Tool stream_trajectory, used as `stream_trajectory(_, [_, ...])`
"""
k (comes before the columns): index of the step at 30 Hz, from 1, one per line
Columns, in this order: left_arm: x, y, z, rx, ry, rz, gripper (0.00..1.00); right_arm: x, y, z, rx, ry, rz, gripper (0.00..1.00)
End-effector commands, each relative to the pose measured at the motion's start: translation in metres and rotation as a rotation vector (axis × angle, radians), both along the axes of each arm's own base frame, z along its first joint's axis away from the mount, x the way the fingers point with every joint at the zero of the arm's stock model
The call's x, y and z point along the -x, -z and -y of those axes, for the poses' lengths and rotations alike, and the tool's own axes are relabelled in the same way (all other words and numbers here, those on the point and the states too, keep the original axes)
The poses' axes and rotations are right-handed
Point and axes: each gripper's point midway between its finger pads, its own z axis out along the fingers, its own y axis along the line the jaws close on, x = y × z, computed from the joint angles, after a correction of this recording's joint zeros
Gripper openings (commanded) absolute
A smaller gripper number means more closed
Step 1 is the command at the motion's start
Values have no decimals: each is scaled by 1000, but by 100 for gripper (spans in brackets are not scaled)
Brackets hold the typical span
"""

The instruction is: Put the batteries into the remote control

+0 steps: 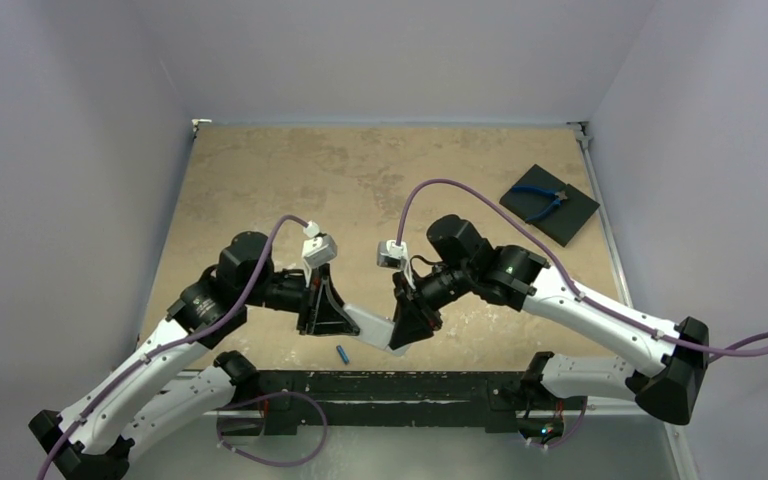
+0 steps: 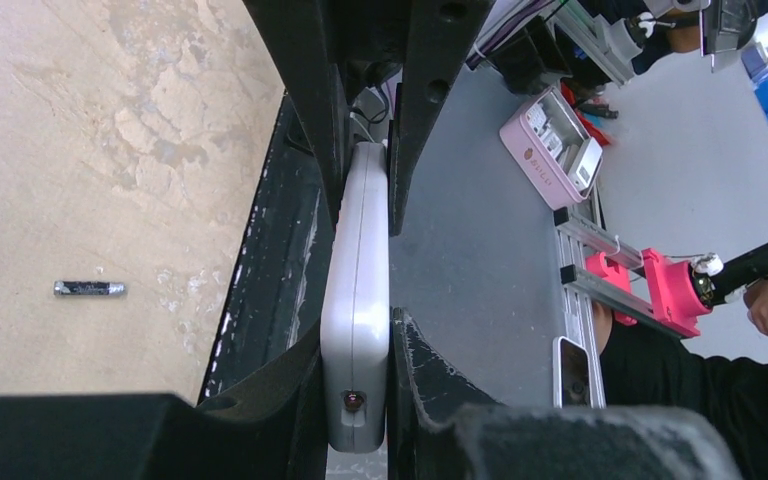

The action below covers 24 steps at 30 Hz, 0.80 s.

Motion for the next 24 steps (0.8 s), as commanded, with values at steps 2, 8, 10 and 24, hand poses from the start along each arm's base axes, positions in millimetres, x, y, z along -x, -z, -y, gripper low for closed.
stream_trajectory(2, [-5,-11,6,54,-12,5,0,-10,-19,-7,-81,38,60,23])
stream_trajectory(8, [-5,-8,7,50,-10,-2,0,-11,-23,-6,-102,63,78,42])
stream_trajectory(10, [-6,-7,7,47,-13,-5,0,-12,-24,-5,-105,75,84,45])
stream_trajectory(24, [-10,3,9,45,-48,-43,0,-46,-35,9,-86,346,187,56])
